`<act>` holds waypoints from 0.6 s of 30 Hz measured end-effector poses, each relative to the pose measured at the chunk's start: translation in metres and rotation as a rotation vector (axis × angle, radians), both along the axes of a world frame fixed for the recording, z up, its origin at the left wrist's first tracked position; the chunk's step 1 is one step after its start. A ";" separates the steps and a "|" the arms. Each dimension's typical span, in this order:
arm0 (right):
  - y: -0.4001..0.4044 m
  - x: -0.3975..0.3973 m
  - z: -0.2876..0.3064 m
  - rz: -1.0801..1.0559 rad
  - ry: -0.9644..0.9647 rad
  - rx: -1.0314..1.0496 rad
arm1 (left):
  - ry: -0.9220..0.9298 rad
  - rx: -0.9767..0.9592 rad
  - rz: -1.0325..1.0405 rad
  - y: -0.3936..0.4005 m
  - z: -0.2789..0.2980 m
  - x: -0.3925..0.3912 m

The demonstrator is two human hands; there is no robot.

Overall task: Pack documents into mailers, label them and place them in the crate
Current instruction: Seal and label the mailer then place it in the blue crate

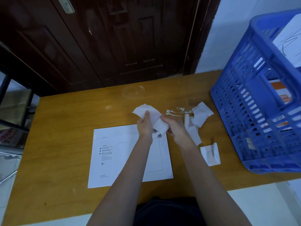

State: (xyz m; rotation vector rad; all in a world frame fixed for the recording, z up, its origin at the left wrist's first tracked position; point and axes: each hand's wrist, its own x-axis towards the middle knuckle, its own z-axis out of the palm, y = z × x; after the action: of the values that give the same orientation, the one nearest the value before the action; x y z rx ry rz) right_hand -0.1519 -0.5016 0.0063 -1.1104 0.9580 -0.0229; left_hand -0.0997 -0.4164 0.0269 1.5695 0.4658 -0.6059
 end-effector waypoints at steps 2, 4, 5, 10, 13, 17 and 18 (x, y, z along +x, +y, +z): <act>0.001 0.000 -0.001 0.014 -0.029 0.031 | 0.074 -0.077 0.111 0.001 -0.005 -0.001; 0.003 -0.001 -0.003 0.014 -0.034 0.037 | 0.131 -0.156 0.189 0.001 -0.011 -0.001; 0.003 -0.002 -0.005 0.009 -0.038 0.036 | 0.156 -0.197 0.206 0.002 -0.013 -0.002; 0.004 -0.006 -0.008 0.047 -0.091 0.059 | 0.227 -0.436 0.173 0.009 -0.018 -0.001; 0.004 -0.005 -0.007 0.108 -0.070 0.034 | 0.218 -0.453 0.175 0.009 -0.015 0.004; 0.007 -0.001 0.003 0.120 -0.076 0.132 | 0.169 -0.204 0.137 0.005 -0.008 0.008; 0.007 0.000 0.004 0.095 -0.098 0.176 | 0.155 -0.205 0.121 0.004 -0.009 0.008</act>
State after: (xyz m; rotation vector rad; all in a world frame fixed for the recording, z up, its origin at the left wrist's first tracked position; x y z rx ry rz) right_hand -0.1523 -0.4950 0.0103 -0.9821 0.8038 0.0821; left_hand -0.0915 -0.4119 0.0180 1.2961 0.5921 -0.6634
